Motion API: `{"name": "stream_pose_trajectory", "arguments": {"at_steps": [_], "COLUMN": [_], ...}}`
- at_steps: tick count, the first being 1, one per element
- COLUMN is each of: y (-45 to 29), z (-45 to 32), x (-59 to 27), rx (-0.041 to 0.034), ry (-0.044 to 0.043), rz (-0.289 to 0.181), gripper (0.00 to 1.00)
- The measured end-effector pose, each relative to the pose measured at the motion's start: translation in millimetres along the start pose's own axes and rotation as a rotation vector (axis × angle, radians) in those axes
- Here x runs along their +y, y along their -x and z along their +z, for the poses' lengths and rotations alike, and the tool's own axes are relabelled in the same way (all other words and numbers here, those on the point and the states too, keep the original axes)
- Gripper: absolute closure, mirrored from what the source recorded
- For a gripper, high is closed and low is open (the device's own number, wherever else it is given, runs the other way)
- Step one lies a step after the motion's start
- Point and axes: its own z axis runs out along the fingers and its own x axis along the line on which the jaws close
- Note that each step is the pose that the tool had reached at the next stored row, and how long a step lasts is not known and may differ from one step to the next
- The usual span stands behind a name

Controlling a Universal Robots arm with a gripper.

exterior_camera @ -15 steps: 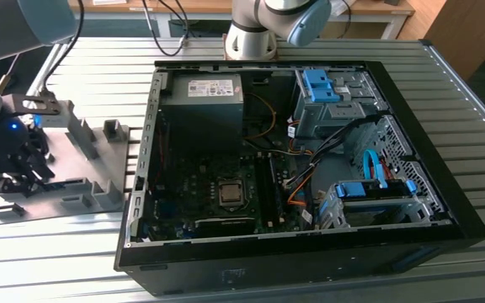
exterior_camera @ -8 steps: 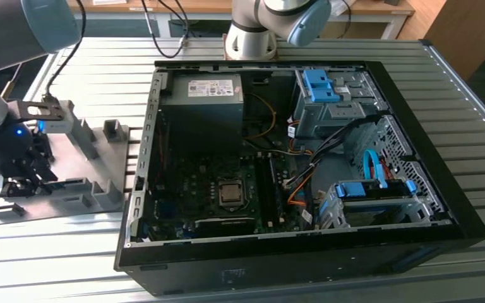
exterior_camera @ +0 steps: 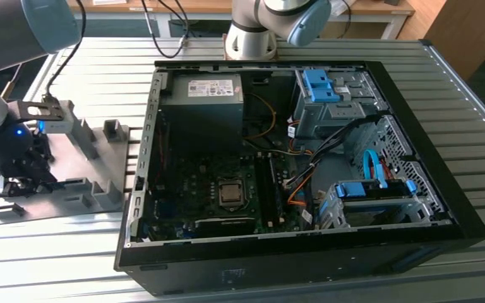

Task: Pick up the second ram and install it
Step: 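Pick up the second ram and move it above second insertion slot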

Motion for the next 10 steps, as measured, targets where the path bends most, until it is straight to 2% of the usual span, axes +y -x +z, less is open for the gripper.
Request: {"name": "stream_pose_trajectory", "arguments": {"at_steps": [3,10], "y": [0.0,0.0], "z": [0.1,0.4], "x": [0.0,0.0], "rx": [-0.0001,0.0], "ry": [0.0,0.0], "rz": [0.0,0.0], "gripper": [0.84,0.86]}}
